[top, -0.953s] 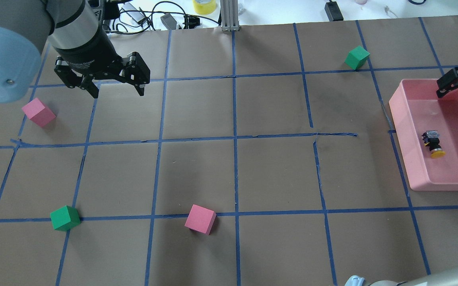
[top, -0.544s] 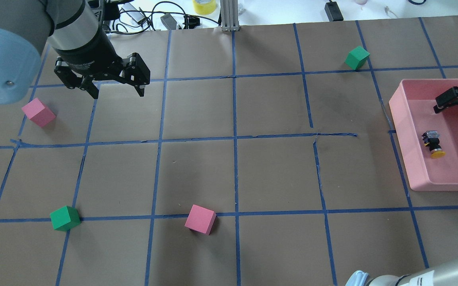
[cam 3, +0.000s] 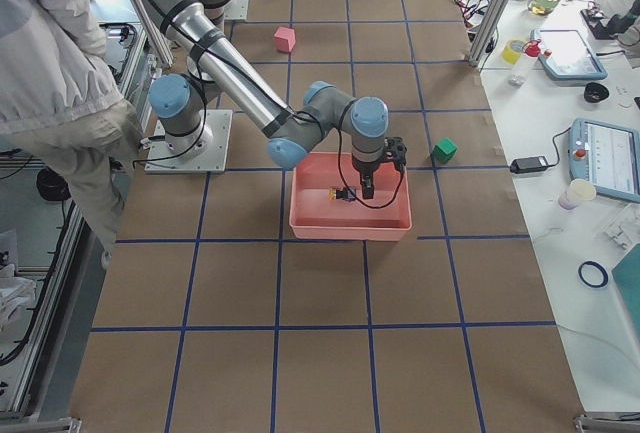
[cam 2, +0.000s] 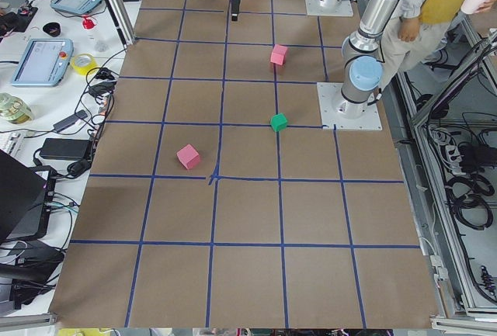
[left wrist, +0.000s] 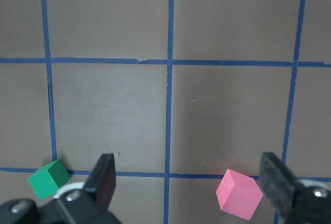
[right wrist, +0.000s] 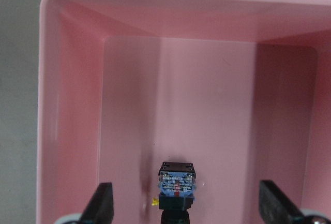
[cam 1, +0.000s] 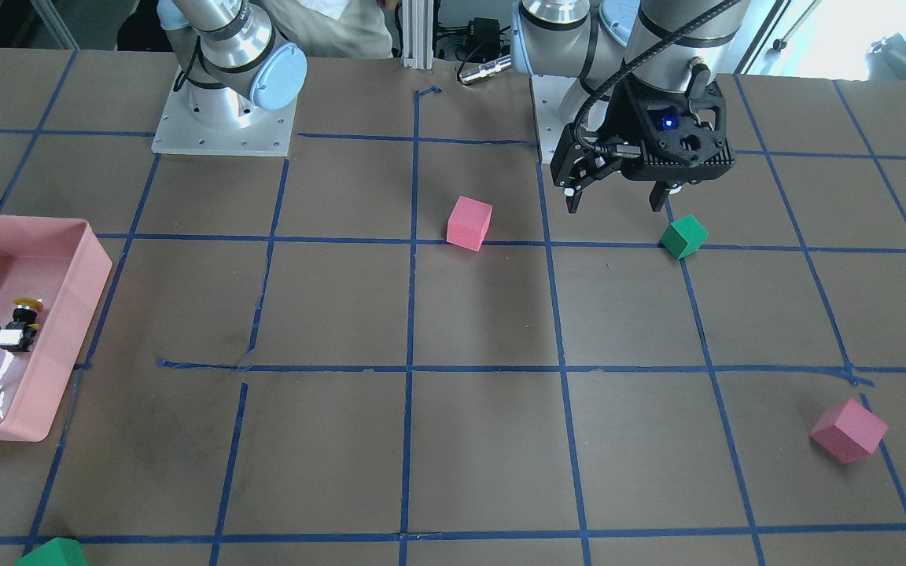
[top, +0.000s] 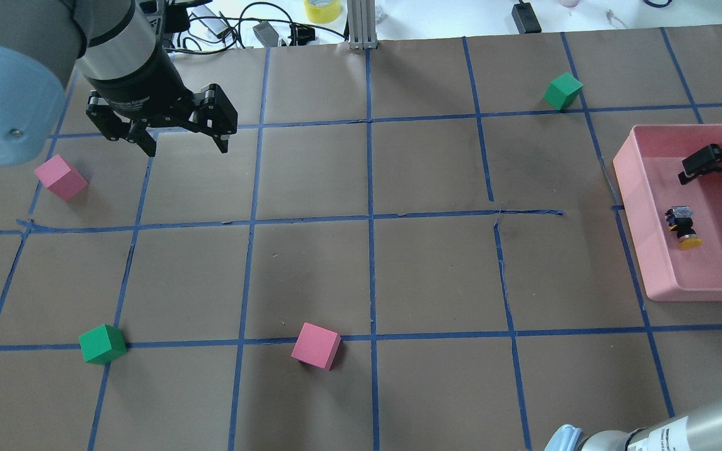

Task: Align button upright
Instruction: 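Lower the right gripper into the bin above the black button switch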

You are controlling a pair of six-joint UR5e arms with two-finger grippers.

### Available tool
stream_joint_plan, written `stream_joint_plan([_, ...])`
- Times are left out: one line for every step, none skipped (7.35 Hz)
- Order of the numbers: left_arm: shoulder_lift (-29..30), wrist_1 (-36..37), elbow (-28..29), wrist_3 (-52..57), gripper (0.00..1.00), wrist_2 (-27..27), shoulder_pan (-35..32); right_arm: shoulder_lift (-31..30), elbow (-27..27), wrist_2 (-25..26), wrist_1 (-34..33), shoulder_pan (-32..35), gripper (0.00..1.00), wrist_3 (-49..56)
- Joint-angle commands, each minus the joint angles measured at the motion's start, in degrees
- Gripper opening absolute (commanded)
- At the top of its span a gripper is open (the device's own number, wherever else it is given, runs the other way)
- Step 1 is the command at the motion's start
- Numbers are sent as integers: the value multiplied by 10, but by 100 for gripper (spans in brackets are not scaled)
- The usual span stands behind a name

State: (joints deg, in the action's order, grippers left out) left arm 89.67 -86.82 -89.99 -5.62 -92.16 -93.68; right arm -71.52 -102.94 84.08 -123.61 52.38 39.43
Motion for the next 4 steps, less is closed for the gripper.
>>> stream_joint_plan([0,1,-1,-1,100,0,0,5,-4,-1,-8,-1,100,-1])
stream_joint_plan([0,-1,-1,-6,100,-1,0,7,-3,-1,-9,0,100,-1])
stream_joint_plan([-1,-2,-1,-11,100,-1,0,11,-4,-1,-8,-1,100,-1])
stream_joint_plan([-1,-2,-1,-11,100,-1,0,11,-15,1,-13,-1,100,0])
